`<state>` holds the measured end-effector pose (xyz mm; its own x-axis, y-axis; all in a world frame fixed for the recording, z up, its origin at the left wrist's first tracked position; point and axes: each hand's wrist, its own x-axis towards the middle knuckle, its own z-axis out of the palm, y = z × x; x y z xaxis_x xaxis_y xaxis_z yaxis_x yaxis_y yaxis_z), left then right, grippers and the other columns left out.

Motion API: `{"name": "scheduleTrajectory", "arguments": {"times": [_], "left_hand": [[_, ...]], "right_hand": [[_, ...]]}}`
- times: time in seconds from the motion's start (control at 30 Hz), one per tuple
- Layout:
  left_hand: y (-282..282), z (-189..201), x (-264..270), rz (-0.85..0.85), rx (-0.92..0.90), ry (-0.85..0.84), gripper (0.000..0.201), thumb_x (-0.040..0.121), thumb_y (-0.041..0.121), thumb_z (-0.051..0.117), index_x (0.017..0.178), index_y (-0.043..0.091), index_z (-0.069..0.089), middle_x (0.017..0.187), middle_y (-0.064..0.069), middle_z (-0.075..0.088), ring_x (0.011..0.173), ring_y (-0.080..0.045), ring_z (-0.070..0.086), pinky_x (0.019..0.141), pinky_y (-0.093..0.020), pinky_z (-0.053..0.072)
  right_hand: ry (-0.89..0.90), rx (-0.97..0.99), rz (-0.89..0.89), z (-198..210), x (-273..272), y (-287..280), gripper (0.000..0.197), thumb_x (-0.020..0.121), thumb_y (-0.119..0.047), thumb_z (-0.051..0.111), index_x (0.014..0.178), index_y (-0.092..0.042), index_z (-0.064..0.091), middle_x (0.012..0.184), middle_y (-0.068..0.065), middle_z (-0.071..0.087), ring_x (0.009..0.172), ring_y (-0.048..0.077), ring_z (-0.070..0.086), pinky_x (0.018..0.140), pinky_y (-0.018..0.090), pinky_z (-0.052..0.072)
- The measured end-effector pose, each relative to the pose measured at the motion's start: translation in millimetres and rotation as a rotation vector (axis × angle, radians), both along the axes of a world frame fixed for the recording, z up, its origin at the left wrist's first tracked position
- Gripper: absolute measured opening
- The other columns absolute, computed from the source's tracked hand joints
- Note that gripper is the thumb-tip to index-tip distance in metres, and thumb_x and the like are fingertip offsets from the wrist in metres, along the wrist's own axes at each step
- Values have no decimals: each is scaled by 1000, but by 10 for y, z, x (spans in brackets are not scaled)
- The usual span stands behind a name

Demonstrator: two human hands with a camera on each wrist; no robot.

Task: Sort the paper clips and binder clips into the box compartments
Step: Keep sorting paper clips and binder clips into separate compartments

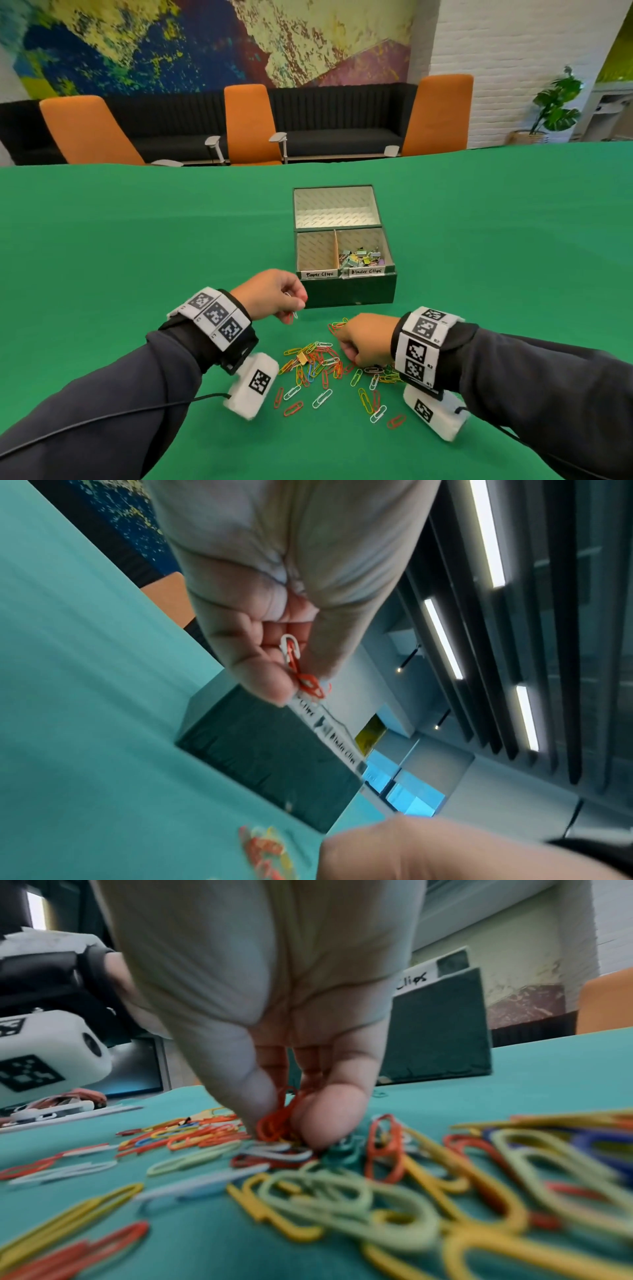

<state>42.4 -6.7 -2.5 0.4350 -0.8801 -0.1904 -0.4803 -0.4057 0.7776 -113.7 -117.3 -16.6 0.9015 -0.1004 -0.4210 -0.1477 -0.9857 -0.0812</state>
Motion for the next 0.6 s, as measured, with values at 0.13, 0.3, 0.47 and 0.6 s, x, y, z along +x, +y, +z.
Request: {"name": "scheduleTrajectory", "arguments": {"times": [0.13,0.3,0.47,0.6], "left_hand": [[-102,111,-11,40,-96,6,18,84,-3,59,75,11,55,67,-2,55,41,-2,55,50,-16,52],[-342,327,21,135,-202,-107,15,84,2,61,75,12,55,70,-1,58,53,-10,55,56,-20,53],[-635,522,164,246,-165,-215,3,86,8,62,87,9,59,75,-1,61,62,-11,59,64,-23,55],[-619,470,293,264,-145,-259,20,87,13,61,105,7,60,93,-4,63,84,-17,63,73,-24,54]], "right_hand": [[-13,114,-97,43,-109,-86,13,86,0,46,86,-13,48,67,-4,44,52,7,40,37,8,36],[24,299,-236,-43,-110,-221,21,84,0,51,74,-19,49,83,8,59,49,12,53,44,18,45],[4,424,-246,-17,-94,-222,29,84,1,56,69,-23,49,67,-3,55,37,2,52,38,13,43],[-80,557,-253,155,-82,-241,28,83,6,56,71,-18,51,63,0,57,36,0,52,42,14,45]]}}
